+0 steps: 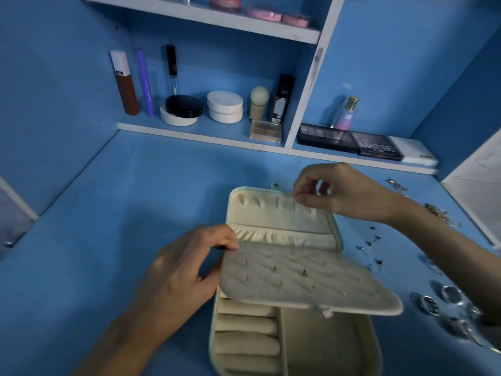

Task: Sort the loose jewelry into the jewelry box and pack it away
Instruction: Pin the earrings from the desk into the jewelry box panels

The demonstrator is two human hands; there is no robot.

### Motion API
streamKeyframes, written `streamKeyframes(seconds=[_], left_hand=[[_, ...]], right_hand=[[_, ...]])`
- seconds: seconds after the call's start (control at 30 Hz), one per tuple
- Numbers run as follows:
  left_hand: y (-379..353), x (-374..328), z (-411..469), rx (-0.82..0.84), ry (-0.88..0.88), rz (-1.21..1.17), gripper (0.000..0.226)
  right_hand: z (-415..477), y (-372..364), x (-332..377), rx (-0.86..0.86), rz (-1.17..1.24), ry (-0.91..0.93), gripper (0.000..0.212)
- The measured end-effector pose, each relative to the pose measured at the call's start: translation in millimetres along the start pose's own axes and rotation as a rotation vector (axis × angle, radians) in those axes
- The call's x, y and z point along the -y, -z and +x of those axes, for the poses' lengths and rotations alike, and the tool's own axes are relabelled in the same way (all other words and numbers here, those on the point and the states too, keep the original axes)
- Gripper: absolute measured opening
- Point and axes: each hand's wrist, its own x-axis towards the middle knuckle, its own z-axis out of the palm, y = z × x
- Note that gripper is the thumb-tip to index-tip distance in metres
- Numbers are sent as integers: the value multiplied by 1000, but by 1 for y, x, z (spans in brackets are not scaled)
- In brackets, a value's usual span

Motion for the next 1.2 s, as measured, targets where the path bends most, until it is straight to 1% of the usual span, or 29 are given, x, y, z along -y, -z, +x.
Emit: streamKeyframes(seconds=[0.1,0.2,0.27,0.33,0.4,0.5,0.67,0.8,0.9,1.0,1.07,1.13,1.2], left_hand=[[0,-1,1,7,-7,2,33],[1,-1,1,7,-3,-3,32],[1,-2,1,15,8,-1,32],[1,-3,1,23,17,2,32],[2,-4,2,29,15,6,32],[1,-4,2,28,20,4,32],[1,-4,1,25,22,9,31],[1,-6,3,36,16,14,31],[2,-6,3,49,21,24,32],[2,-6,3,52,20,24,34],[2,-5,3,49,26,14,35],[2,-7,2,43,34,18,36],[1,-7,1,42,47,25,39]], right_hand=[[-25,14,-23,16,-135,-73,18],[-42,16,-40,10,-218,-139,17],[-49,15,-49,6,-265,-147,16],[-51,13,-56,-1,-298,-151,10],[-52,10,-60,-36,-325,-143,6],[-53,10,-63,-81,-354,-135,5],[-52,11,-67,-89,-374,-120,9],[-52,14,-68,-135,-366,-119,22],[-52,18,-65,-189,-327,-127,27],[-49,18,-46,-207,-231,-128,25],[-46,13,-24,-123,-108,-127,18],[-43,7,-3,75,11,-173,14],[-38,3,10,295,39,-269,17]])
